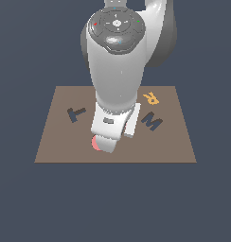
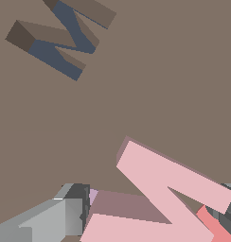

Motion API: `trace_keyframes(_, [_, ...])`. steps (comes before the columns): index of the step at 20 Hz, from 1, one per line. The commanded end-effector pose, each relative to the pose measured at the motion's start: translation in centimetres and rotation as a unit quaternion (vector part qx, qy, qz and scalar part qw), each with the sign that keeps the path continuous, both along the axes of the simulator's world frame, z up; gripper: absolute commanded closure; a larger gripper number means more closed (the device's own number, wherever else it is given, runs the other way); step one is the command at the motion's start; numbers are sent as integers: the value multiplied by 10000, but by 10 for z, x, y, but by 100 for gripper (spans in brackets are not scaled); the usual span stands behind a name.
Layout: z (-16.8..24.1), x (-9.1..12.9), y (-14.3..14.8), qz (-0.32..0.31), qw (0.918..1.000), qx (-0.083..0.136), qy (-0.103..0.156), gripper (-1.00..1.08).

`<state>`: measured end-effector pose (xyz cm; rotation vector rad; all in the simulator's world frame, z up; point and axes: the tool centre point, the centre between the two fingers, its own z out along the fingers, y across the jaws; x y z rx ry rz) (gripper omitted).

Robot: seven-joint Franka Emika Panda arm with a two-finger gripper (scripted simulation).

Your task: Insert a designated object into the corresponding slot on a board.

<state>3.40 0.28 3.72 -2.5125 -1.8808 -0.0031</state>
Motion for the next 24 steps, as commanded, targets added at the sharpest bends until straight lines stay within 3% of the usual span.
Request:
trace_keyframes(1, [1, -7, 26, -77, 10000, 2, -4, 108])
trace_keyframes(12, [3, -24, 108, -316, 9995, 10, -7, 108])
trace_keyframes(24, [2, -25, 125, -353, 9994, 10, -6, 108])
